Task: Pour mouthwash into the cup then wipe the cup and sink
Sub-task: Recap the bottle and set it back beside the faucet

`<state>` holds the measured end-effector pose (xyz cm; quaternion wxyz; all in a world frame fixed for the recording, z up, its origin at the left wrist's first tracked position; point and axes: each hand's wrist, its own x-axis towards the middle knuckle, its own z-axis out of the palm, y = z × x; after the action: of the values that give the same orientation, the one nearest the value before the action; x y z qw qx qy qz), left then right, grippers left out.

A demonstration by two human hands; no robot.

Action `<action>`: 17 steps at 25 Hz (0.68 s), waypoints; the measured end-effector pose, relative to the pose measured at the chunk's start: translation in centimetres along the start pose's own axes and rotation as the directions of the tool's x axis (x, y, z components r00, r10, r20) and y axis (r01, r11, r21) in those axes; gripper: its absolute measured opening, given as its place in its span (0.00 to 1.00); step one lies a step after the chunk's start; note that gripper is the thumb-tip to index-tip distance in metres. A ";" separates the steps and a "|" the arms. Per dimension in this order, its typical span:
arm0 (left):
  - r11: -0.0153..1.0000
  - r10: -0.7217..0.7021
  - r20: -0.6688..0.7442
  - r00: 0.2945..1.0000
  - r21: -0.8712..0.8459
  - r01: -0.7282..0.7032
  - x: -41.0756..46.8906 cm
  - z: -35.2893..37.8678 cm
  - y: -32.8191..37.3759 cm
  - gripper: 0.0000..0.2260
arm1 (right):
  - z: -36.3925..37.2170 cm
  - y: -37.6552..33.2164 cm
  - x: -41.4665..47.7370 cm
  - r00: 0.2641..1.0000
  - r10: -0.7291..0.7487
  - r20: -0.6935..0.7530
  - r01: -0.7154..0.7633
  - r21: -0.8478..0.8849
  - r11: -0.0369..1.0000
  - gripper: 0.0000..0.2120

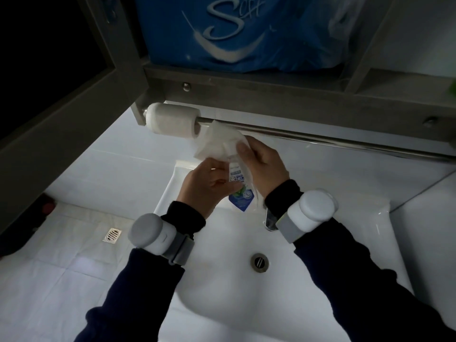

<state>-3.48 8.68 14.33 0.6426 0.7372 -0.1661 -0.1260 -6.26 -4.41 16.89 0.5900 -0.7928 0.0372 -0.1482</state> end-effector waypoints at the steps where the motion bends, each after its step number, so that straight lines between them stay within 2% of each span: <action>1: 1.000 -0.015 -0.018 1.000 -0.020 0.014 -0.2 0.2 0.1 0.16 | 0.0 0.0 -0.2 1.000 0.003 0.010 -0.003 -0.002 1.000 0.12; 4: 0.999 -0.026 -0.060 0.998 -0.032 0.024 -0.8 0.9 0.5 0.16 | 0.1 0.0 -1.2 0.998 0.019 -0.068 -0.021 -0.025 0.999 0.12; 6: 1.000 -0.004 -0.120 0.993 -0.009 0.003 -1.1 1.2 0.4 0.18 | 0.2 0.4 -2.0 0.993 0.018 -0.117 -0.031 -0.115 0.993 0.13; 8: 1.000 0.029 -0.177 0.984 0.014 -0.027 -1.1 1.3 0.5 0.19 | 0.2 1.1 -3.0 0.993 -0.005 -0.114 -0.022 -0.238 0.971 0.14; 10: 0.995 0.077 -0.194 0.978 0.075 -0.063 -1.2 1.6 0.3 0.19 | 0.1 1.8 -4.0 0.993 -0.023 -0.114 -0.010 -0.285 0.958 0.13; 13: 0.989 0.142 -0.194 0.971 0.073 -0.130 -1.5 2.4 -0.1 0.18 | -0.2 2.7 -5.0 0.990 -0.006 -0.138 -0.033 -0.281 0.959 0.13; 17: 0.982 0.187 -0.190 0.964 0.022 -0.186 -1.3 2.8 -0.1 0.16 | -0.5 3.5 -5.4 0.971 0.164 -0.176 -0.191 -0.150 0.970 0.17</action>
<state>-5.82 6.70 13.82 0.6632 0.7282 -0.1728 0.0066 -11.10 -4.65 12.71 0.5281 -0.8178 0.1682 -0.1549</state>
